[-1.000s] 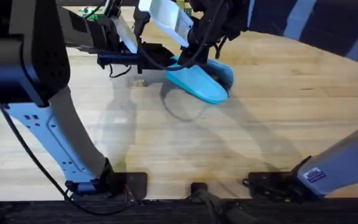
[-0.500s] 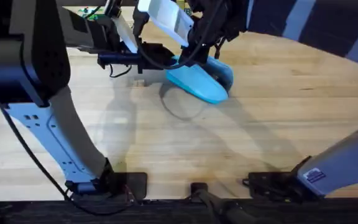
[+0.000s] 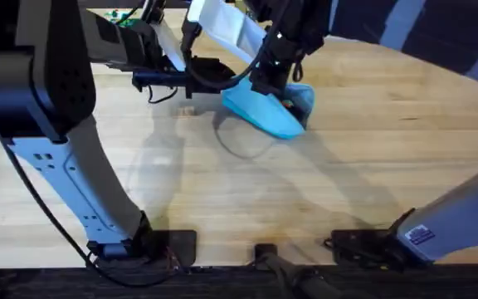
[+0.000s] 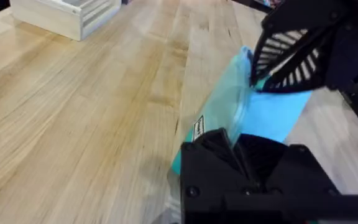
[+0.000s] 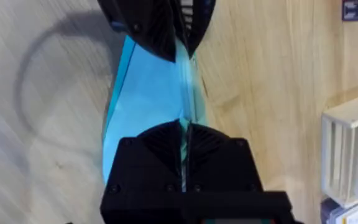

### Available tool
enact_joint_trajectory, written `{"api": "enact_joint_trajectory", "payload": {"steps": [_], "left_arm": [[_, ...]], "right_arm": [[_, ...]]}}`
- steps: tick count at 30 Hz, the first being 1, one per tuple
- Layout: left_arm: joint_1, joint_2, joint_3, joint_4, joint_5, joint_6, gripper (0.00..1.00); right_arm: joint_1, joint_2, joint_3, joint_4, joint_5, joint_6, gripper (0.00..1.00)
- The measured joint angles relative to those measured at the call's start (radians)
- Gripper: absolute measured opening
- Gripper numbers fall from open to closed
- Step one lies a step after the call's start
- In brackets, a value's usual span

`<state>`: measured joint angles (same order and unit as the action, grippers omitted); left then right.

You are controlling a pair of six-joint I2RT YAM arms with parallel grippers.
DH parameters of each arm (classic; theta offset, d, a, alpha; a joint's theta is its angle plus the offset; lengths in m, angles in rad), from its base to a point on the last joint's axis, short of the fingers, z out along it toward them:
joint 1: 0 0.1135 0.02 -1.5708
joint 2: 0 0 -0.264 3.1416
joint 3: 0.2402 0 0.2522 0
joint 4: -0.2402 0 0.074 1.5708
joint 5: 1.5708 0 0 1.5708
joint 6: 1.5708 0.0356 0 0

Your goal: Unzip the bag, pick up the pens from the table one at a time and place them inside, then zip the bag closed.

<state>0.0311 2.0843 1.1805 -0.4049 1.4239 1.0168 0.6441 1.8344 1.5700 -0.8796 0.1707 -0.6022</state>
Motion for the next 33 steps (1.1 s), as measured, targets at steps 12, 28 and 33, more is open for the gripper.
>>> {"api": "enact_joint_trajectory", "payload": {"steps": [12, 28, 33], "left_arm": [[-0.001, 0.0, 0.0, -0.003, 0.012, 0.0, 0.042], [0.01, 0.0, 0.0, -0.003, -0.003, 0.0, 0.042], [0.01, 0.0, 0.0, -0.003, -0.003, 0.0, 0.042]], "right_arm": [[-0.008, 0.0, 0.019, -0.116, 0.043, 0.076, 0.032], [-0.162, 0.0, 0.019, -0.407, 0.103, 0.183, 0.03], [-0.188, 0.0, 0.019, -0.436, 0.106, 0.211, 0.03]]}}
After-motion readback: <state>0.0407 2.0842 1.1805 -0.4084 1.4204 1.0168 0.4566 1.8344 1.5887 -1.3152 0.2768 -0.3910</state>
